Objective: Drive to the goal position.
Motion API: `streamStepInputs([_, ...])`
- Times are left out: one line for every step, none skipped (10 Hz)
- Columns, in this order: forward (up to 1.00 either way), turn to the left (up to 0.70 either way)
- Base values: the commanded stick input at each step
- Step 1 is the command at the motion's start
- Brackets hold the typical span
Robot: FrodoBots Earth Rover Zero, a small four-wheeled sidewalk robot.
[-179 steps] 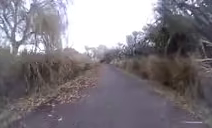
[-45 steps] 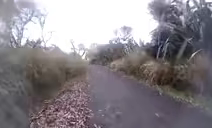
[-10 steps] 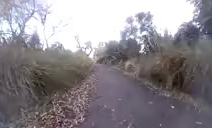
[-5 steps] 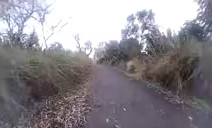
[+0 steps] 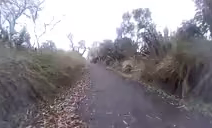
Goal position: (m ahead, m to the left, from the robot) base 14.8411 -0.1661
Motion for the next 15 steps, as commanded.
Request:
streamStepInputs([0.7, 0.0])
streamStepInputs([0.7, 0.0])
streamStepInputs([0.7, -0.05])
streamStepInputs([0.7, -0.16])
streamStepInputs([0.7, -0.28])
streamStepInputs([0.7, -0.35])
streamStepInputs([0.7, -0.35])
streamStepInputs([0.7, -0.35])
streamStepInputs([0.7, -0.34])
streamStepInputs([0.7, -0.21])
streamStepInputs([0.7, -0.09])
streamStepInputs([0.7, 0.0])
streamStepInputs([0.7, 0.0])
streamStepInputs([0.7, 0.0])
streamStepInputs([0.7, 0.0])
